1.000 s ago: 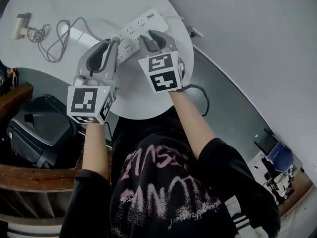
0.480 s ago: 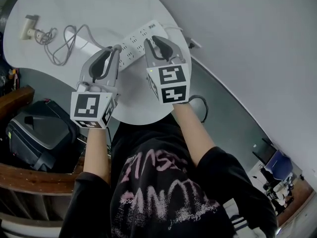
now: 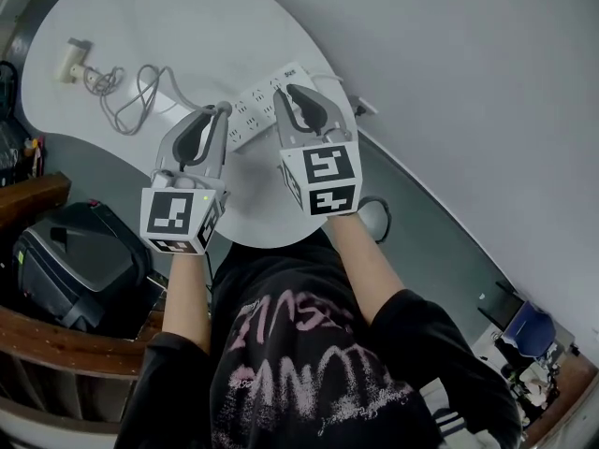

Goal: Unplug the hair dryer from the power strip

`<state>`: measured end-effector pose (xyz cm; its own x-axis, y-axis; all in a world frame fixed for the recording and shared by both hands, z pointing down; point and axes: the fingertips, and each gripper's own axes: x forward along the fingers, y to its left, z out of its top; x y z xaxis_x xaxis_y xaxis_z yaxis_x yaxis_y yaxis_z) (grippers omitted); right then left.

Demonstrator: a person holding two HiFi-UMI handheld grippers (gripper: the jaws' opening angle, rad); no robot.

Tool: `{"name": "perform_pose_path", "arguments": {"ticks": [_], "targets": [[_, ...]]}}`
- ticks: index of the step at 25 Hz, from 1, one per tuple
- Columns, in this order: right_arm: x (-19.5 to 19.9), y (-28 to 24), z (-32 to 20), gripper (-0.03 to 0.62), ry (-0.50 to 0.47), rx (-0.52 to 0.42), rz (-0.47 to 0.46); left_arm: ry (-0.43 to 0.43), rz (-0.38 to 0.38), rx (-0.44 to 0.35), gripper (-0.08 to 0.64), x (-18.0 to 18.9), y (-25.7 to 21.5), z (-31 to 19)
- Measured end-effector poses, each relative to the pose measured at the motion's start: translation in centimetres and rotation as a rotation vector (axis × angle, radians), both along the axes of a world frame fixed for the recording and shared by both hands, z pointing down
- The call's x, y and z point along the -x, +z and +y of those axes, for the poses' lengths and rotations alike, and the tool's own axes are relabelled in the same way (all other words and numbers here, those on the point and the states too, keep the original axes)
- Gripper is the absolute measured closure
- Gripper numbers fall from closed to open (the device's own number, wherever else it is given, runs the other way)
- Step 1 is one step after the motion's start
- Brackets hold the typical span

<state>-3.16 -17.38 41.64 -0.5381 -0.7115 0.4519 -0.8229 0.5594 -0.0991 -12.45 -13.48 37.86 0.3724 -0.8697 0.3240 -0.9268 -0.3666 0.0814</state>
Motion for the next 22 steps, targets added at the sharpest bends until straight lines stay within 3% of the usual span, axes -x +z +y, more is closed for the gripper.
{"name": "perform_pose_path", "arguments": {"ticks": [22], "targets": [[0.2, -5.9, 0.5, 0.571, -0.016, -0.134, -0.027, -0.068, 0.013, -0.084, 0.505, 1.0, -3.9, 0.8]]}}
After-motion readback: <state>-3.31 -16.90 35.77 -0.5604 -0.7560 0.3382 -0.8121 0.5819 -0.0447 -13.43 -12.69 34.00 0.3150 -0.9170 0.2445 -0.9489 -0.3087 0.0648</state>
